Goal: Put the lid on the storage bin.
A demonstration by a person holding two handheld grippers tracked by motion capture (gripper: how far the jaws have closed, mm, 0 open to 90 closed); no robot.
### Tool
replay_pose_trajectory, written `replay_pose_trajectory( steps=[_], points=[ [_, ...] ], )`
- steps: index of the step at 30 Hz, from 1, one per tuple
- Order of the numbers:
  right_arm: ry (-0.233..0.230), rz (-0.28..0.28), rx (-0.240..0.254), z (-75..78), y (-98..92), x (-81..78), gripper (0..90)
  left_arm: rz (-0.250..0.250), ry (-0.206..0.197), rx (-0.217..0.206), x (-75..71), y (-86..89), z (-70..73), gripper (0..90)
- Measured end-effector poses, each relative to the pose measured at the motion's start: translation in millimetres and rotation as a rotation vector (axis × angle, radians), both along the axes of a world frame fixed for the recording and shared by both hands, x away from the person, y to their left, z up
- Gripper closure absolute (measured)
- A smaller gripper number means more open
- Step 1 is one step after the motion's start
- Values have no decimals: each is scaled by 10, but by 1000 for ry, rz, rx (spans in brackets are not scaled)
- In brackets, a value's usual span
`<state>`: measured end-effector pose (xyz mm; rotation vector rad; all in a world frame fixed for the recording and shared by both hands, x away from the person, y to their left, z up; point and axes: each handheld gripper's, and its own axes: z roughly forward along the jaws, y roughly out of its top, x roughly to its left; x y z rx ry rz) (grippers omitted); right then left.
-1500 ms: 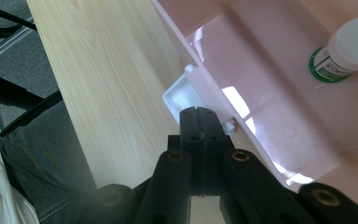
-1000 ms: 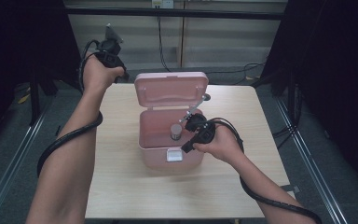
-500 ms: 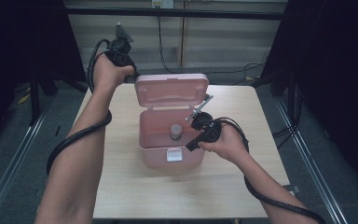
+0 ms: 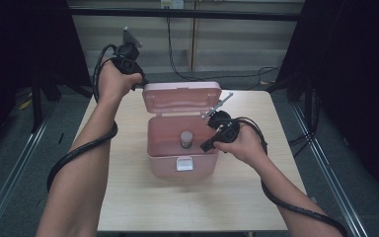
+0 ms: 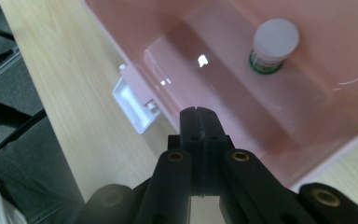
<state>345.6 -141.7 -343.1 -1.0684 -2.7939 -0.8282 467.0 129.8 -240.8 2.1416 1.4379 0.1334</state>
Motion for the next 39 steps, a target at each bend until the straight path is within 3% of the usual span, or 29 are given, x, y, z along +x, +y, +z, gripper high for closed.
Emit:
replay_pose_trajectory(
  steps=[11,39],
  points=[
    [-19,-41,16,149,-104,111,900,-6,6,0,-31,-3,-24,900],
    [-36,-84,24,233,-189,193,900,-31,13,-4,-134,35,-153,900]
  ],
)
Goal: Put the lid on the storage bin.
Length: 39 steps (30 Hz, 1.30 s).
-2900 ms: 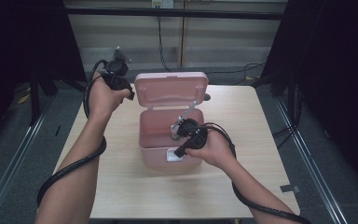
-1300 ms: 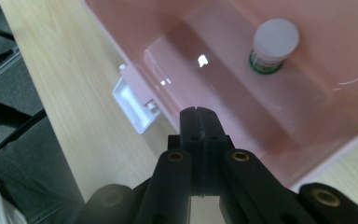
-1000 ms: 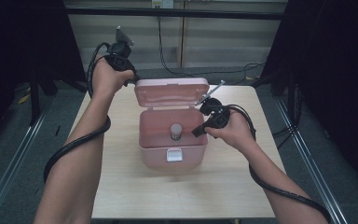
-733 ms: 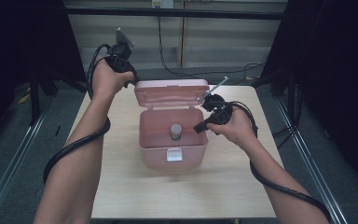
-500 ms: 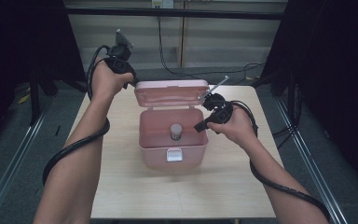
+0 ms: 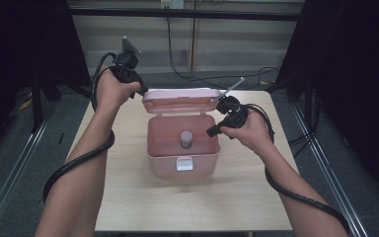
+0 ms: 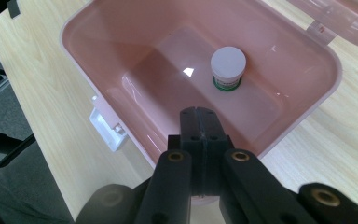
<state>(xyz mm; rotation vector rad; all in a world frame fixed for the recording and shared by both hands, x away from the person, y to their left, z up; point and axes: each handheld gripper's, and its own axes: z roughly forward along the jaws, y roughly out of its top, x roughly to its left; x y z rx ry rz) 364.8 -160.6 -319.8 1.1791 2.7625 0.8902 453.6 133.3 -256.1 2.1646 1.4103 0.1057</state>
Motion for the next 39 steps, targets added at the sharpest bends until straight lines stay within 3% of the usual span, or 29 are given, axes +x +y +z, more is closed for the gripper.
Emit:
replay_pose_trajectory(
  steps=[14,23,33,39],
  points=[
    [-20,-11,7,19,-48,-12,900,-6,11,-9,-30,-9,-121,900],
    [-10,-6,-8,-92,-132,-94,900,4,12,-3,-47,24,-203,897],
    [-5,8,-23,-180,-140,-162,900,7,-2,-3,-72,30,-216,820],
    [-1,21,-27,-247,-136,-190,900,-1,11,4,-79,74,-254,767]
  ],
)
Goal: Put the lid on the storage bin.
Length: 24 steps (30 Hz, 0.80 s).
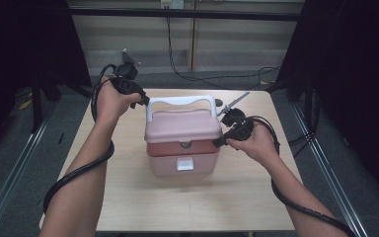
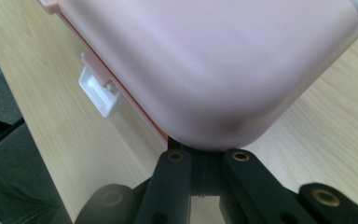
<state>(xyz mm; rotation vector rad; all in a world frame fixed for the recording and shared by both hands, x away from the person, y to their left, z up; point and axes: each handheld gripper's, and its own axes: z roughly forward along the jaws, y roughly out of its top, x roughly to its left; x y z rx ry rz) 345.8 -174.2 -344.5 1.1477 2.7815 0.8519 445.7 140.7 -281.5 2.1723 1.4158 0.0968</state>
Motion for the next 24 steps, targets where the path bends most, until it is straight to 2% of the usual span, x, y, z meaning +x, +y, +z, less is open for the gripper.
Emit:
replay_pose_trajectory(
  steps=[6,13,24],
  points=[
    [7,10,0,-37,3,-27,900,12,11,-10,-10,61,-36,730],
    [6,10,1,-59,5,-41,900,24,-2,-13,-26,105,-63,679],
    [7,22,-5,-120,9,-69,900,30,2,0,-51,196,-119,605]
  ],
)
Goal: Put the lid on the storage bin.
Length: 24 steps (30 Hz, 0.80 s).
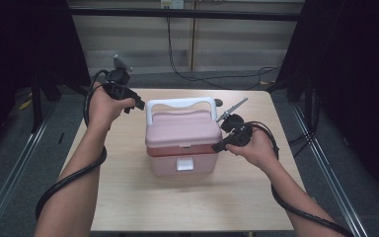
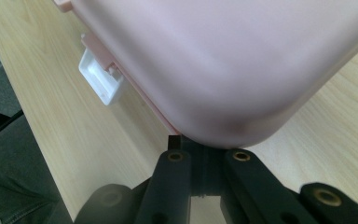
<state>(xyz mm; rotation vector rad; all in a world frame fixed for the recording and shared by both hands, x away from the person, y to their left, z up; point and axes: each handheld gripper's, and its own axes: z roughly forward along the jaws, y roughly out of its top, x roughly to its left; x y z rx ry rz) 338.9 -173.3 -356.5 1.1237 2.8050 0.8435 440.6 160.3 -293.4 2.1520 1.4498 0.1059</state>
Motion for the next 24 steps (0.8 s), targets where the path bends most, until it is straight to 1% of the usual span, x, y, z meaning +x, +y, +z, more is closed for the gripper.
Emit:
replay_pose_trajectory(
  steps=[5,8,12,15,24],
  points=[
    [0,-2,-2,13,-4,-15,895,8,3,-5,-13,19,-35,577],
    [-1,-1,-7,16,-18,-27,896,10,2,2,-17,42,-58,561],
    [-1,-7,-12,20,-44,-41,889,16,3,0,-23,69,-92,542],
    [-1,-7,-14,19,-64,-48,890,16,1,11,-25,90,-111,519],
    [2,-5,-10,-2,-76,-64,884,15,2,13,-33,133,-162,474]
  ],
)
